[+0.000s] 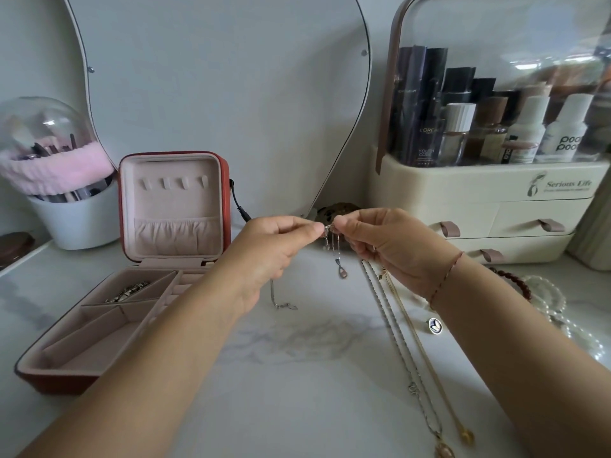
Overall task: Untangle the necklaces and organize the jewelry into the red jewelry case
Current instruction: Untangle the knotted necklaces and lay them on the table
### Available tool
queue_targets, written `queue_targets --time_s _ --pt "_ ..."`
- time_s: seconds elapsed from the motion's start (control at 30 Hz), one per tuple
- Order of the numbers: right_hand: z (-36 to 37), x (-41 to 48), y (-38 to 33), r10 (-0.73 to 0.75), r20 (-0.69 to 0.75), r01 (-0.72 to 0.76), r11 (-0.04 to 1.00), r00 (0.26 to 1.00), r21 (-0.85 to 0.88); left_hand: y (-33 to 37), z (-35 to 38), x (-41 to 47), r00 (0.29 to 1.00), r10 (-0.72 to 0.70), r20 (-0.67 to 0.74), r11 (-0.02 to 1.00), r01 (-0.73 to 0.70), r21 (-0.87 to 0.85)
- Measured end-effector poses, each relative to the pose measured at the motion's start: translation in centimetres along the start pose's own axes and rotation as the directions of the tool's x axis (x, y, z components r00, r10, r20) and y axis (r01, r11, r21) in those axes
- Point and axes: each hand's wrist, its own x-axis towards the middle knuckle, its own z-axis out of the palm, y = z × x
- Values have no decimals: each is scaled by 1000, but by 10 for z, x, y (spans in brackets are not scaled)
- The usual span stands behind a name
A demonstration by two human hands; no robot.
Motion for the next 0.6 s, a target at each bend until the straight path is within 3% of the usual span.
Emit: queue_targets --time_s 0.17,0.3,0.47,0.6 --pt "2 0 1 50 24 -51 997 998 49 3 1 -1 999 -14 34 999 15 -36" --pt "2 1 1 101 47 -106 989 994 103 2 4 0 995 -70 67 984 80 -161" --pt "3 -1 -2 -5 -50 7 999 999 35 3 8 1 987 -128 97 955 149 -256" --pt "4 -5 -7 -147 85 149 988 986 -25 3 8 0 989 -119 88 963 137 -233"
